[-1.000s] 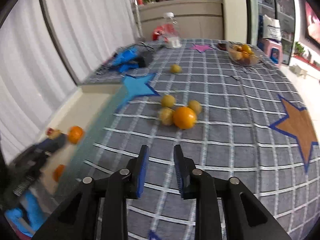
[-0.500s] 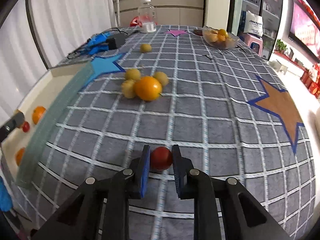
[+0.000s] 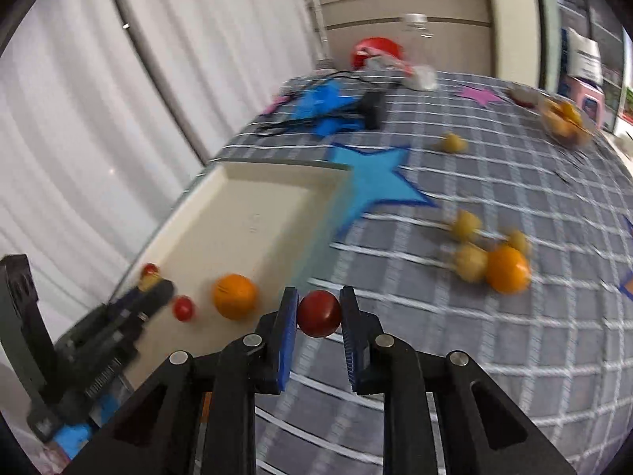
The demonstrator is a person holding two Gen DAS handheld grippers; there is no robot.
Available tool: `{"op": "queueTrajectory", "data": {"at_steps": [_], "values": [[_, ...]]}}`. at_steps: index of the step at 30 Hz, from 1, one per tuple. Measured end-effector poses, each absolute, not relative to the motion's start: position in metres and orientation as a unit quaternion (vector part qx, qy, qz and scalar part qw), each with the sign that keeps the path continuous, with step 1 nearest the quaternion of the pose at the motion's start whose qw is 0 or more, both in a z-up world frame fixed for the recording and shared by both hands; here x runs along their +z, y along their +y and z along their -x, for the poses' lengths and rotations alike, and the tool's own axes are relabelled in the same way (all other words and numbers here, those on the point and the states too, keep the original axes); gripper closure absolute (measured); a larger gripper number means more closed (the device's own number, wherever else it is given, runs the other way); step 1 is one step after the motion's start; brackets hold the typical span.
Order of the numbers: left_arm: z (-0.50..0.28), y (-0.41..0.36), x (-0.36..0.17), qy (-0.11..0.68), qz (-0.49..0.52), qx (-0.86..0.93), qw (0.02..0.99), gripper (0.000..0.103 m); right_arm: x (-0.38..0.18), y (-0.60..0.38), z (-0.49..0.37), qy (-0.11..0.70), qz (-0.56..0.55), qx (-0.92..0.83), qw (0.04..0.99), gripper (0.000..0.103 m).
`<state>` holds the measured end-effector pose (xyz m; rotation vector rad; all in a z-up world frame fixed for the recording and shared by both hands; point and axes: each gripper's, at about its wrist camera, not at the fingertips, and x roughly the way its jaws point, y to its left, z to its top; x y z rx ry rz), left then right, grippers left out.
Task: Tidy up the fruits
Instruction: 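Carry both fruits over the white tray and open both tools, then move both open tools back toward the fruits on the cloth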
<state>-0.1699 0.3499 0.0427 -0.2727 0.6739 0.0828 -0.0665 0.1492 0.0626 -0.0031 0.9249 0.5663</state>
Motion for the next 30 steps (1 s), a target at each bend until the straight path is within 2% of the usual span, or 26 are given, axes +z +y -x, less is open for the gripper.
{"op": "queueTrajectory", "data": {"at_steps": [8, 9, 10, 11, 12, 13, 15, 19, 23, 24, 30], "values": [[0.168, 0.358, 0.032, 0.345, 0.129, 0.054, 0.928, 0.071, 0.059, 0.207, 0.063, 0.446, 0.01, 0.314, 0.838, 0.08], [0.167, 0.358, 0.031, 0.348, 0.13, 0.055, 0.927, 0.065, 0.06, 0.21, 0.062, 0.446, 0.011, 0.314, 0.838, 0.08], [0.167, 0.358, 0.03, 0.349, 0.129, 0.056, 0.926, 0.052, 0.06, 0.212, 0.061, 0.446, 0.012, 0.314, 0.838, 0.08], [0.167, 0.359, 0.03, 0.349, 0.13, 0.058, 0.926, 0.044, 0.06, 0.215, 0.059, 0.447, 0.011, 0.314, 0.838, 0.08], [0.168, 0.359, 0.03, 0.346, 0.13, 0.061, 0.927, 0.03, 0.06, 0.214, 0.057, 0.449, 0.01, 0.313, 0.837, 0.075], [0.171, 0.359, 0.03, 0.342, 0.131, 0.062, 0.929, 0.025, 0.06, 0.21, 0.055, 0.452, 0.008, 0.312, 0.836, 0.048], [0.172, 0.359, 0.032, 0.337, 0.132, 0.06, 0.93, 0.024, 0.063, 0.205, 0.055, 0.445, 0.003, 0.306, 0.842, 0.006], [0.169, 0.356, 0.032, 0.343, 0.127, 0.062, 0.929, 0.021, 0.072, 0.19, 0.059, 0.426, 0.007, 0.294, 0.856, 0.005], [0.168, 0.348, 0.034, 0.35, 0.12, 0.057, 0.927, 0.021, 0.07, 0.17, 0.055, 0.435, 0.0, 0.278, 0.857, 0.004], [0.168, 0.345, 0.035, 0.35, 0.116, 0.056, 0.928, 0.021, 0.067, 0.162, 0.054, 0.439, -0.003, 0.271, 0.857, 0.0], [0.168, 0.324, 0.043, 0.352, 0.088, 0.051, 0.931, 0.02, 0.053, 0.117, 0.049, 0.449, -0.023, 0.241, 0.86, 0.001]]}}
